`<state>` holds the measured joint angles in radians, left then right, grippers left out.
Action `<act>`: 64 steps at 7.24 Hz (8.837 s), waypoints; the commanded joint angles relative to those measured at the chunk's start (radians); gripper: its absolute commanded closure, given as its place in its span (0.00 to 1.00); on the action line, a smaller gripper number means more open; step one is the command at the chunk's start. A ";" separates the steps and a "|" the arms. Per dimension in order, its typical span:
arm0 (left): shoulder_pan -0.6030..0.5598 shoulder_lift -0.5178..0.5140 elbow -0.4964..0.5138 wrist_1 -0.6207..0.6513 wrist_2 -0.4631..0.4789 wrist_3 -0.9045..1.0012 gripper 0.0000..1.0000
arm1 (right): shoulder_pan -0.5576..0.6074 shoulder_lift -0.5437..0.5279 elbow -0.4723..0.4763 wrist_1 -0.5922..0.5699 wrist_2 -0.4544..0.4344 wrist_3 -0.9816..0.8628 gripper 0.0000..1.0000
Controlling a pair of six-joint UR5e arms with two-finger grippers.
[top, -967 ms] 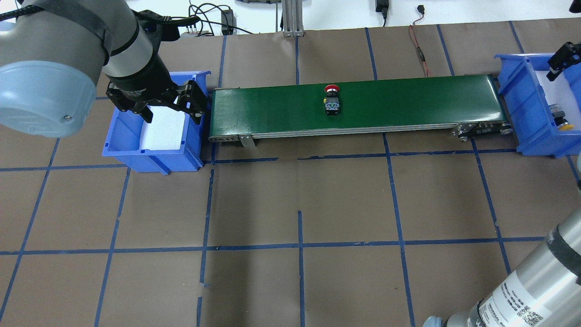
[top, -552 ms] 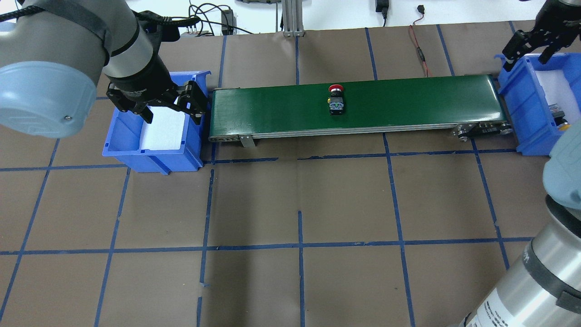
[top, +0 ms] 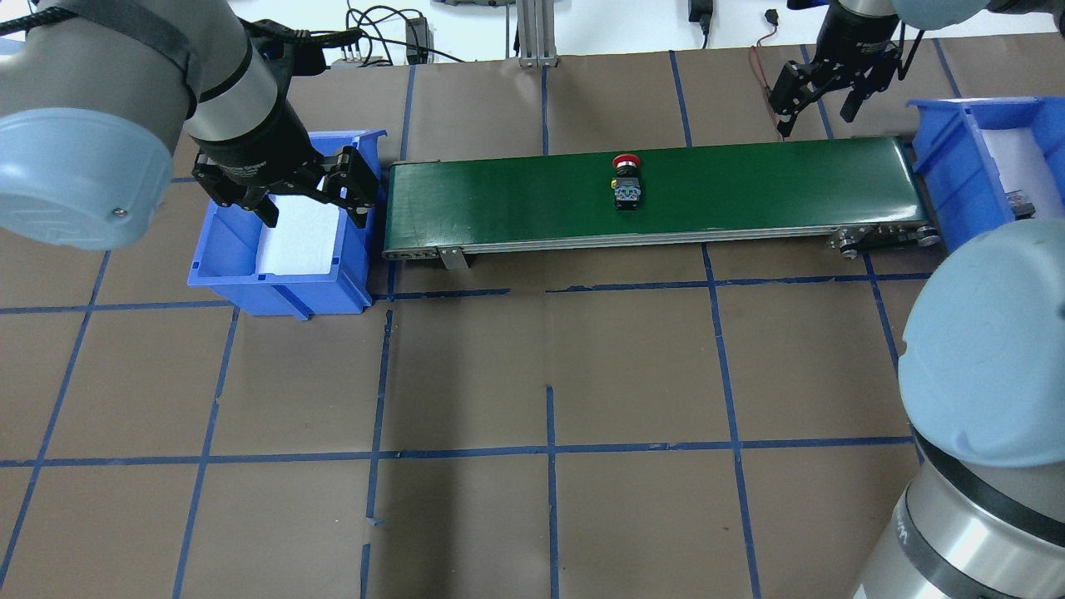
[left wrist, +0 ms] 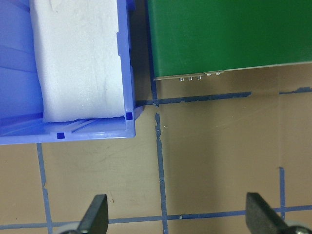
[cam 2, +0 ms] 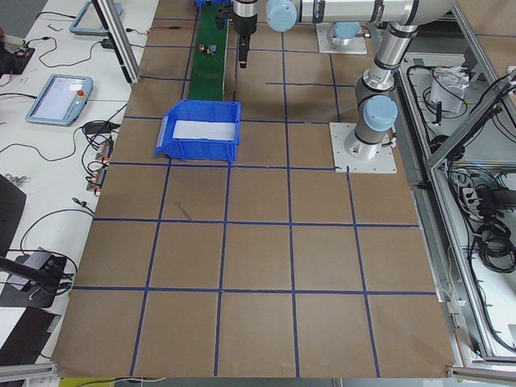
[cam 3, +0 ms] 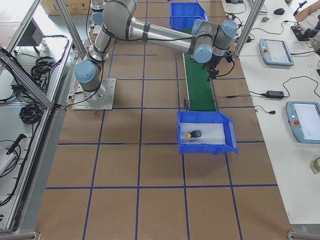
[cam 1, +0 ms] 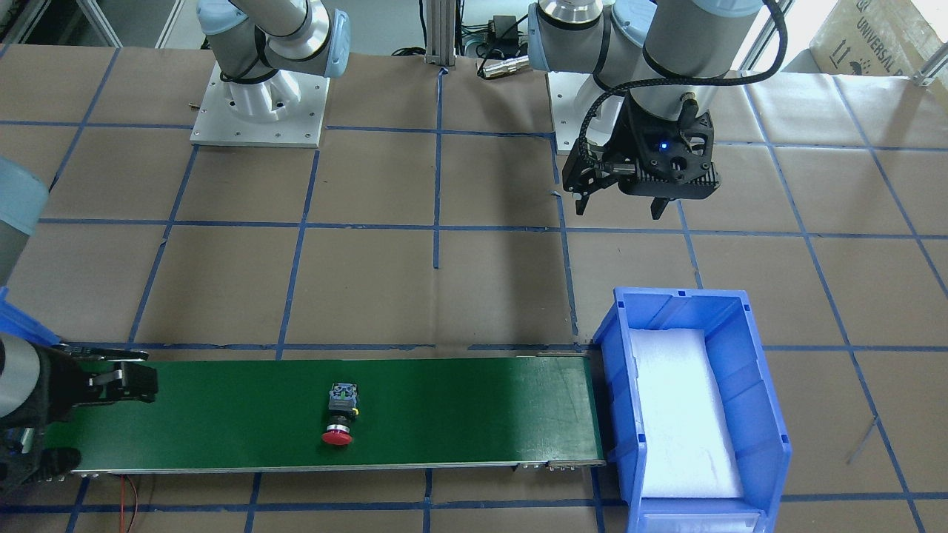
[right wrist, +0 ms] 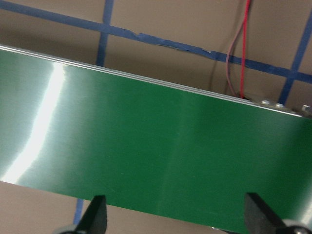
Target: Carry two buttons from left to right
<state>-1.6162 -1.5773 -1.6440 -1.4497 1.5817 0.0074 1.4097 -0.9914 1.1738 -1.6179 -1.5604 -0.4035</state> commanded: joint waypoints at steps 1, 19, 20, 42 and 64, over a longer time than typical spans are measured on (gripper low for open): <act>0.006 -0.036 0.042 -0.026 0.009 0.000 0.00 | 0.012 -0.009 0.081 -0.051 0.054 0.056 0.01; -0.008 -0.092 0.128 -0.084 0.006 0.008 0.00 | 0.149 -0.043 0.288 -0.323 0.106 0.371 0.03; -0.008 -0.090 0.130 -0.083 0.008 0.008 0.00 | 0.149 -0.043 0.315 -0.382 0.093 0.361 0.08; -0.008 -0.081 0.125 -0.087 0.006 0.013 0.00 | -0.495 0.049 0.056 -0.276 0.025 -0.405 0.74; -0.008 -0.078 0.124 -0.089 0.006 0.014 0.00 | 0.213 -0.409 0.161 0.250 0.011 0.500 0.01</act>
<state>-1.6245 -1.6565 -1.5190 -1.5385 1.5877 0.0215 1.6408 -1.3809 1.3032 -1.3659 -1.5474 0.0969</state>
